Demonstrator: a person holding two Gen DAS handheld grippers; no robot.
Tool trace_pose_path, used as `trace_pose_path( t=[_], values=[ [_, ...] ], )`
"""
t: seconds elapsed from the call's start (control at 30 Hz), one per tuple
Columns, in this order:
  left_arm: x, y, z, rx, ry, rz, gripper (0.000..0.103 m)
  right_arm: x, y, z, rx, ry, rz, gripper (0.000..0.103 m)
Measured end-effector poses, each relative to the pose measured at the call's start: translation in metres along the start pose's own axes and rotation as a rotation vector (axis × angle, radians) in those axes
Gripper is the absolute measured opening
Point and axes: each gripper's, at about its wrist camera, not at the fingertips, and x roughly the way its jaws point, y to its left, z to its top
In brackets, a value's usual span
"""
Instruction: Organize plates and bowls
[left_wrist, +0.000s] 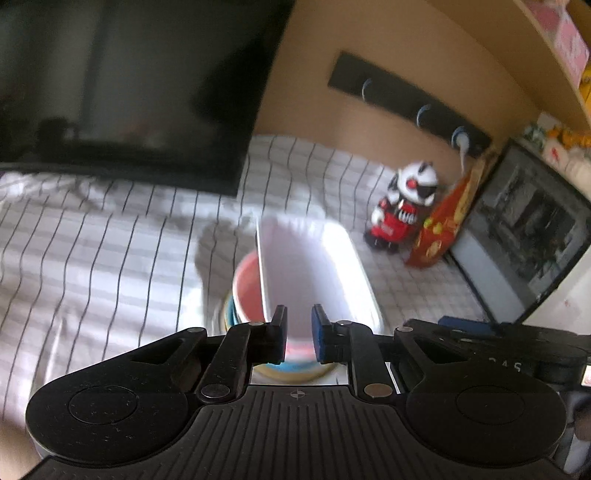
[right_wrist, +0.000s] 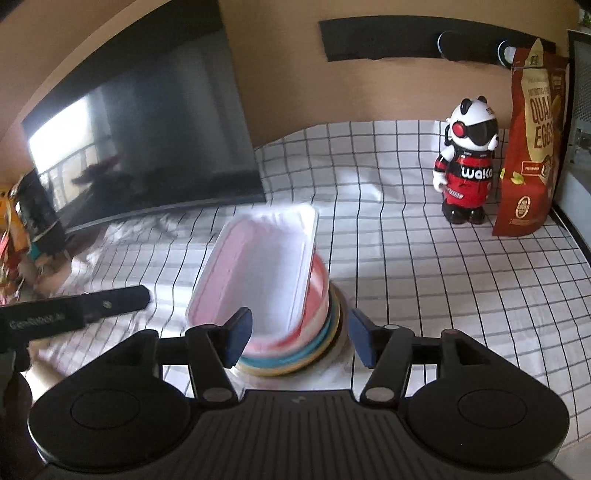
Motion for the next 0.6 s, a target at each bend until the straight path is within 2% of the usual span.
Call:
trace_pose_path(
  t=[0.13,0.33,0.6],
  values=[
    [-0.011,-0.029,-0.037,0.021,0.021,0.087,0.018,-0.014,0.004,-0.034,-0.048,0.049,-0.001,0.060],
    [-0.028,-0.055,-0.080,0.036,0.043,0.164,0.017,-0.033,-0.001,-0.075,-0.040,0.090,0.009,0.060],
    [-0.042,-0.070,-0.103,0.036,0.064,0.155,0.017,-0.050,-0.002,-0.091,-0.034,0.085,0.028,0.060]
  ],
)
